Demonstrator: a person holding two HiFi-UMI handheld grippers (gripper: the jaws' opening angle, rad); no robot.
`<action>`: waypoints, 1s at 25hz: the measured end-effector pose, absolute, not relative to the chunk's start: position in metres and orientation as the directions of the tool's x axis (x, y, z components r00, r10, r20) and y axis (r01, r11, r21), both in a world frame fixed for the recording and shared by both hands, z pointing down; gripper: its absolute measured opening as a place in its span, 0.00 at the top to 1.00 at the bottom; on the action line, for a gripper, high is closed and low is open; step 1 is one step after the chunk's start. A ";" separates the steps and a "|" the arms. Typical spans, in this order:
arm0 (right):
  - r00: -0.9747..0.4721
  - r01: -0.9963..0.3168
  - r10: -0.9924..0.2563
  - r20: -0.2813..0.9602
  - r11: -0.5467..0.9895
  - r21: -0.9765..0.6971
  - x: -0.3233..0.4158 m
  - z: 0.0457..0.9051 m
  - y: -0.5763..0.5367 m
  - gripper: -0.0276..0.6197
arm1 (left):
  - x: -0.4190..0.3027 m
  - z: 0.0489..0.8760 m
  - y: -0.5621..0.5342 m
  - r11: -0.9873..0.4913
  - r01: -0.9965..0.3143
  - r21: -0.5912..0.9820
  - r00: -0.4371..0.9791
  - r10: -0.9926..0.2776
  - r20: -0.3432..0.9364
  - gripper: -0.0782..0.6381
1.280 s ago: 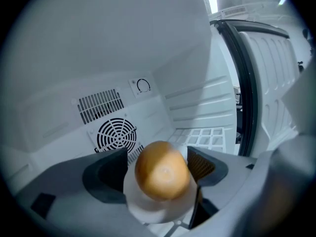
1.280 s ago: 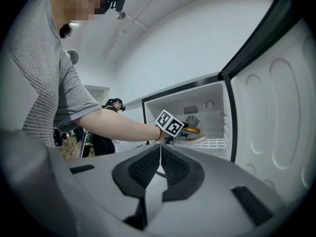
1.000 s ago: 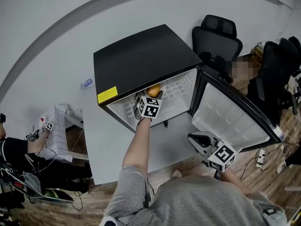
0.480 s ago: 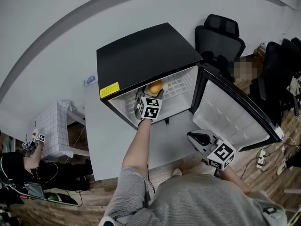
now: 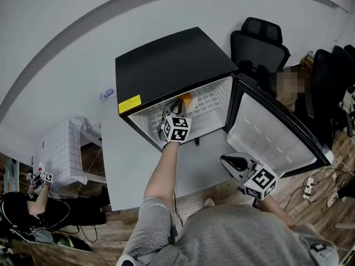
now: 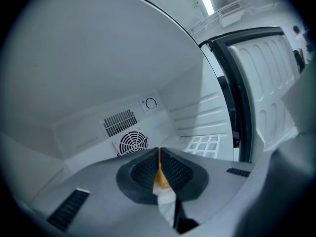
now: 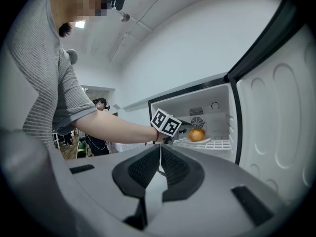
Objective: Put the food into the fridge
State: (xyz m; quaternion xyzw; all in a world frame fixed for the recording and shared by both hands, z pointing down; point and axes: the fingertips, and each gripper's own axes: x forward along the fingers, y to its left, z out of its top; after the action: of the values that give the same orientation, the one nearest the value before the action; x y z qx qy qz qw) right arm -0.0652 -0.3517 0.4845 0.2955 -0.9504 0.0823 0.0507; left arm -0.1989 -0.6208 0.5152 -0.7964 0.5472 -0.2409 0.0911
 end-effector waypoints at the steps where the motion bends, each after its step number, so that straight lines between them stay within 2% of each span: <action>1: -0.820 -0.570 -0.553 0.144 0.812 -0.127 -0.065 0.485 -0.351 0.94 | -0.199 0.515 -0.620 -0.382 -0.829 -0.408 0.284 -0.917 0.282 0.86; 16: -0.832 -0.553 -0.537 0.142 0.824 -0.123 -0.069 0.484 -0.345 0.94 | -0.202 0.508 -0.599 -0.372 -0.839 -0.398 0.284 -0.922 0.263 0.88; 25: -0.846 -0.530 -0.515 0.138 0.839 -0.120 -0.074 0.482 -0.339 0.94 | -0.196 0.505 -0.563 -0.381 -0.863 -0.333 0.318 -0.920 0.229 0.87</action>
State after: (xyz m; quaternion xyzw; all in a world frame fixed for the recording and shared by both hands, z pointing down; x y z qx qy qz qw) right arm -0.0739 -0.3390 0.4817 0.2729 -0.9576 0.0770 0.0502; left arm -0.1958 -0.5629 0.5051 -0.8083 0.5514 -0.1923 0.0747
